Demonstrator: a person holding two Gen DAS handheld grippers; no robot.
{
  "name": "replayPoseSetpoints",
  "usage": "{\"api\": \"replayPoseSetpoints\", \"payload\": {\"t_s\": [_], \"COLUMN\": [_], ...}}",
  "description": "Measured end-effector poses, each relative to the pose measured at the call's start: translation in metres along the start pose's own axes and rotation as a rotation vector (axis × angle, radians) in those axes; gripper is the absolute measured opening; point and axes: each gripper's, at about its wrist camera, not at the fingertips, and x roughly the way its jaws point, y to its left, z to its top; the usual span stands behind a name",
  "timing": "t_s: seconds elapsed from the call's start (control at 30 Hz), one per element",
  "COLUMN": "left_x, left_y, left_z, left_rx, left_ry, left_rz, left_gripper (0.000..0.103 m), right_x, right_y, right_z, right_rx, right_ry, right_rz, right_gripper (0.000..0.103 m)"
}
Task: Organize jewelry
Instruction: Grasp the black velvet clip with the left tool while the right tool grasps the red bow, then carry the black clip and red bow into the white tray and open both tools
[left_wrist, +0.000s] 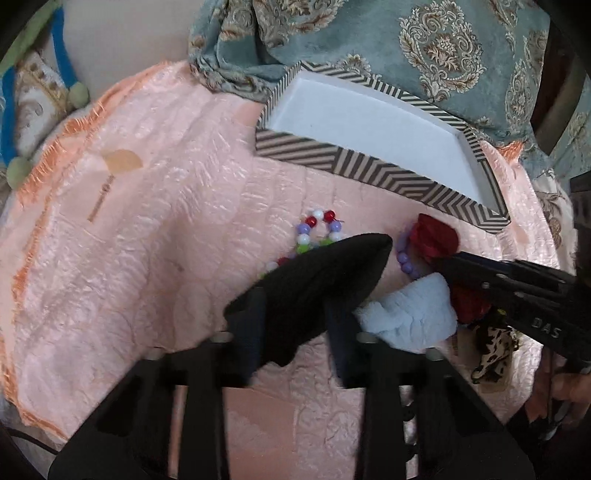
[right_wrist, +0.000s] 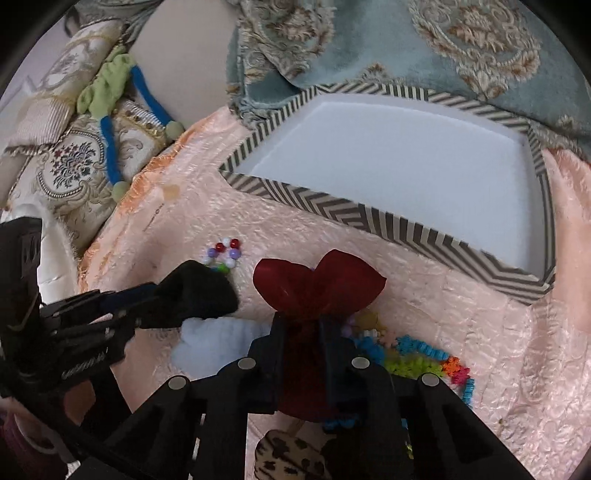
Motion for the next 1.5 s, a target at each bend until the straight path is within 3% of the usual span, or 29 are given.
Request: {"api": "replayPoseSetpoints", "payload": {"t_s": [0.17, 0.27, 0.37, 0.43, 0.47, 0.5, 0.53, 0.57, 0.63, 0.7, 0.8, 0.83, 0.93, 1.03, 1.27, 1.5], "left_x": [-0.020, -0.033, -0.035, -0.033, -0.033, -0.031, -0.029, -0.028, -0.025, -0.018, 0.000, 0.006, 0.015, 0.006, -0.026, -0.037], "left_y": [-0.006, -0.008, -0.009, -0.007, -0.006, -0.005, -0.004, -0.004, -0.004, -0.004, -0.006, -0.005, -0.004, -0.004, -0.007, -0.012], "left_z": [0.002, 0.006, 0.005, 0.004, 0.002, 0.001, 0.000, -0.001, -0.001, 0.002, 0.004, 0.003, -0.001, -0.002, 0.012, 0.043], "left_rx": [0.022, 0.034, 0.027, 0.017, 0.015, 0.014, 0.013, 0.012, 0.010, 0.013, 0.033, 0.032, 0.025, 0.026, 0.003, -0.027], "left_ry": [-0.043, -0.077, -0.076, -0.068, -0.063, -0.055, -0.051, -0.052, -0.049, -0.036, 0.013, 0.029, 0.054, 0.028, -0.038, -0.085], "left_rz": [-0.002, 0.006, 0.009, 0.020, 0.019, 0.016, 0.013, 0.009, 0.003, 0.004, 0.014, 0.018, 0.001, 0.004, -0.045, -0.059], "left_gripper": [0.010, 0.009, 0.009, 0.012, 0.015, 0.028, 0.046, 0.052, 0.052, 0.052, 0.052, 0.051, 0.025, 0.015, 0.014, 0.014], "right_x": [-0.025, -0.038, -0.035, -0.026, -0.023, -0.020, -0.016, -0.013, -0.002, 0.007, 0.018, 0.020, 0.015, -0.002, -0.050, -0.082], "right_y": [0.002, 0.005, 0.006, 0.004, 0.003, 0.002, 0.003, 0.003, 0.006, 0.007, 0.005, 0.004, 0.003, 0.002, -0.002, -0.028], "right_z": [0.000, 0.004, 0.005, 0.003, 0.002, 0.001, 0.000, 0.000, 0.003, 0.004, 0.003, 0.003, 0.000, 0.000, 0.007, 0.028], "right_rx": [0.006, 0.000, 0.000, 0.020, 0.034, 0.043, 0.046, 0.042, 0.030, 0.027, 0.033, 0.031, 0.019, 0.020, 0.044, 0.088], "right_ry": [-0.061, -0.091, -0.058, -0.020, -0.013, -0.015, -0.015, -0.006, 0.022, 0.042, 0.053, 0.056, 0.040, -0.008, -0.113, -0.197], "right_rz": [0.038, 0.037, 0.023, 0.004, 0.008, 0.017, 0.022, 0.021, 0.014, 0.002, 0.014, 0.015, 0.032, 0.052, 0.086, 0.034], "right_gripper": [0.011, 0.011, 0.013, 0.032, 0.054, 0.061, 0.060, 0.060, 0.058, 0.045, 0.036, 0.033, 0.019, 0.014, 0.014, 0.014]}}
